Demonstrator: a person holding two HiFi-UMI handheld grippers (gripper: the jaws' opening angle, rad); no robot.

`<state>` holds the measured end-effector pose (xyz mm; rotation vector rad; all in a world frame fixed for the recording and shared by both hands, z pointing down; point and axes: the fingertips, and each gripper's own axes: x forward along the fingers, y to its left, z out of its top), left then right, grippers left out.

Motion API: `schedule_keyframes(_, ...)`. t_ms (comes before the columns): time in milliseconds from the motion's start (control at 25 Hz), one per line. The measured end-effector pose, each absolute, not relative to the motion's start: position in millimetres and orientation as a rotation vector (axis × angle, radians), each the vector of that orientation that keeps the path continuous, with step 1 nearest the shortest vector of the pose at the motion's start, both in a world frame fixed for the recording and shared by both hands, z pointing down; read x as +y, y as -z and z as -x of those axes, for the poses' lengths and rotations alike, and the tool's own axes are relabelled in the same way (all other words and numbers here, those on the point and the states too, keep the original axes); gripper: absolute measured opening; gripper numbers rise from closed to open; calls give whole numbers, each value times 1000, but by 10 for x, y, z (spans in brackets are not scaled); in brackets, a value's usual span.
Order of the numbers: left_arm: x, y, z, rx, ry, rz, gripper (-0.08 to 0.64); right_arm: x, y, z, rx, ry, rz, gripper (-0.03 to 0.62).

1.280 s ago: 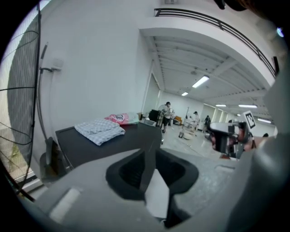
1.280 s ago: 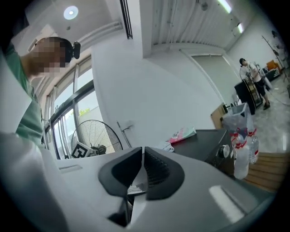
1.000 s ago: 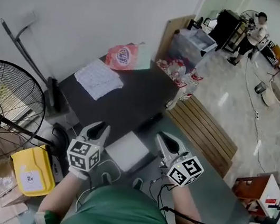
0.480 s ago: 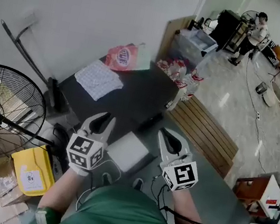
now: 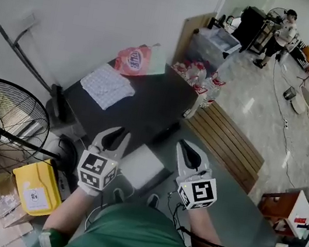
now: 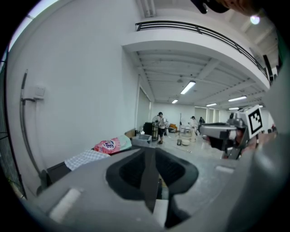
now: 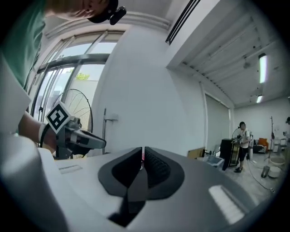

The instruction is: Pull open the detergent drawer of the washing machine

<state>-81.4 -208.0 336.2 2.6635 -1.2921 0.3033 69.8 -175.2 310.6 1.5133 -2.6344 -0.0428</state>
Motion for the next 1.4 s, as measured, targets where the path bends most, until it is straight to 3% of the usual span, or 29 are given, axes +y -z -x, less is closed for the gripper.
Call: schedule_keyframes(1400,-2124,-3471,900,-1332,-344,-2655,66,-1822,-3091,-661,-2645,54,-1551,11)
